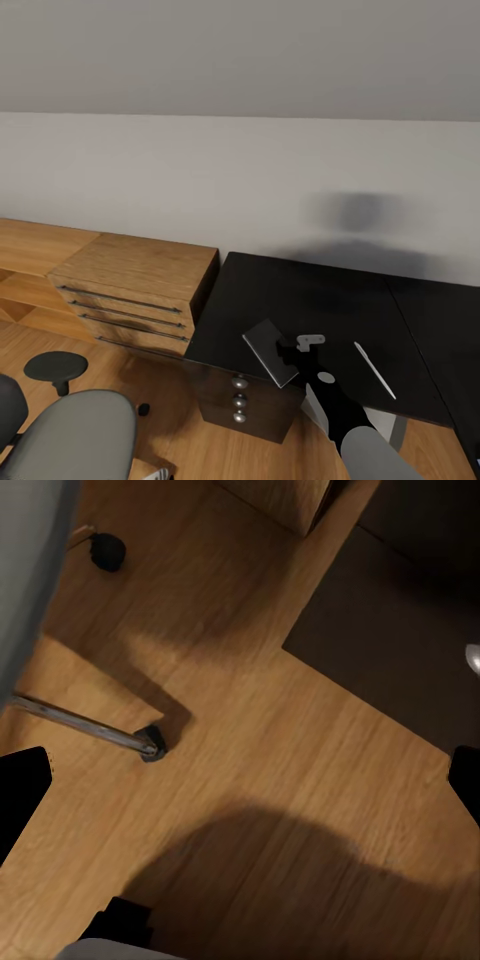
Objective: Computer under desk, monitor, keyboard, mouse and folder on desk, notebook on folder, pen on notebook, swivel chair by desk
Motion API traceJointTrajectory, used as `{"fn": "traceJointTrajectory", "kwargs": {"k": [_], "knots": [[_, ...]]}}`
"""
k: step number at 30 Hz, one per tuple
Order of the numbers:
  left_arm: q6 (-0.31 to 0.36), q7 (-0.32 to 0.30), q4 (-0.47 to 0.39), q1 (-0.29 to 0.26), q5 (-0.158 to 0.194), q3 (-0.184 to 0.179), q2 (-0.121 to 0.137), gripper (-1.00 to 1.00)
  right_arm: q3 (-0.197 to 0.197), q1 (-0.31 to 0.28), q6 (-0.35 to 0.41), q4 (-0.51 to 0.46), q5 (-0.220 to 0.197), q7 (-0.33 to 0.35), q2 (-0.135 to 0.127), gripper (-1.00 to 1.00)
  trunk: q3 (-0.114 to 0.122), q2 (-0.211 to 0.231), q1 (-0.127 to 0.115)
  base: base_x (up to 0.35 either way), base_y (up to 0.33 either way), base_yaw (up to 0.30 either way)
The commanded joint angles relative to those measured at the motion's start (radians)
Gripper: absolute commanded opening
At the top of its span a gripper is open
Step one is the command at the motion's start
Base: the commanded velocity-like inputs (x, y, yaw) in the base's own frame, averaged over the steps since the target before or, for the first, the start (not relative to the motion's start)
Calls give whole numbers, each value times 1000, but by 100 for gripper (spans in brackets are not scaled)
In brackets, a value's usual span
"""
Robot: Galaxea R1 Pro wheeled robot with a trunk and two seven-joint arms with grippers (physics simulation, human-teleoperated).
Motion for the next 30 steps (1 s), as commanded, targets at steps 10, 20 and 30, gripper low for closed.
{"fn": "traceJointTrajectory", "kwargs": {"k": [10,20,30], "knots": [[-4,10,-1,-1,6,-7,1,100,-5,0,-3,31,12,10,1,100,-1,-1,0,-13,12,0],[-3,13,-1,-1,6,-6,-2,100,-5,0,-3,33,12,10,1,100,-14,-29,15,0,0,0],[-4,11,-1,-1,6,-5,0,100,-5,0,-3,33,12,10,1,100,-14,-29,15,0,0,0]]}}
